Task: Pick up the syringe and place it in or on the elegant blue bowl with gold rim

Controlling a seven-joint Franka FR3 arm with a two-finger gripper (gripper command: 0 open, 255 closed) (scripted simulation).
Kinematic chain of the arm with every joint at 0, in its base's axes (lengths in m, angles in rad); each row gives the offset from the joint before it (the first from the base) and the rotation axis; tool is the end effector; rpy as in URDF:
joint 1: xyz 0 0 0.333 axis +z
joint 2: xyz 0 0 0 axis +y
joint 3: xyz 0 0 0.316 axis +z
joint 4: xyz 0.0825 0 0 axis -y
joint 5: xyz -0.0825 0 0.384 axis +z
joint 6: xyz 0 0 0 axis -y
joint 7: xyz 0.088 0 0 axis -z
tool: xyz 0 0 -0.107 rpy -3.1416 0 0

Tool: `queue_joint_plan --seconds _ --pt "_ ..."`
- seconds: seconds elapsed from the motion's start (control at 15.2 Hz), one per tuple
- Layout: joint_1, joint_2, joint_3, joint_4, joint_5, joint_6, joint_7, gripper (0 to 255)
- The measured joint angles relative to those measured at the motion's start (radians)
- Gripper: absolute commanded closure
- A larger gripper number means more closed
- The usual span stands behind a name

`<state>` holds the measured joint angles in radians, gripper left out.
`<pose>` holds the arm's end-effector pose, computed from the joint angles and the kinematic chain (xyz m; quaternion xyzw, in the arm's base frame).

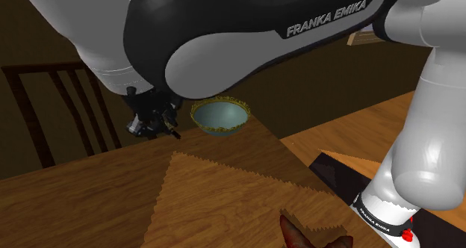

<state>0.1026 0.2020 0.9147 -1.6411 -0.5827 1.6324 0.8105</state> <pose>0.3897 0.4517 0.5302 0.9666 0.1373 0.1267 0.1754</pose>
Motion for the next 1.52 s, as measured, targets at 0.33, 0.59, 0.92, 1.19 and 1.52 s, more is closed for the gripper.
queue_joint_plan --seconds 0.33,0.59,0.92,1.19,1.52 --pt "0.014 0.005 0.003 0.071 -0.001 -0.064 -0.023 255" --pt "0.027 0.013 0.004 0.131 -0.007 -0.116 -0.040 255" --pt "0.048 0.028 0.005 0.210 -0.020 -0.182 -0.061 255" --pt "-0.002 -0.032 0.004 0.176 0.021 -0.166 -0.105 255" --pt "-0.131 -0.247 -0.043 -0.023 0.180 -0.035 -0.234 0"
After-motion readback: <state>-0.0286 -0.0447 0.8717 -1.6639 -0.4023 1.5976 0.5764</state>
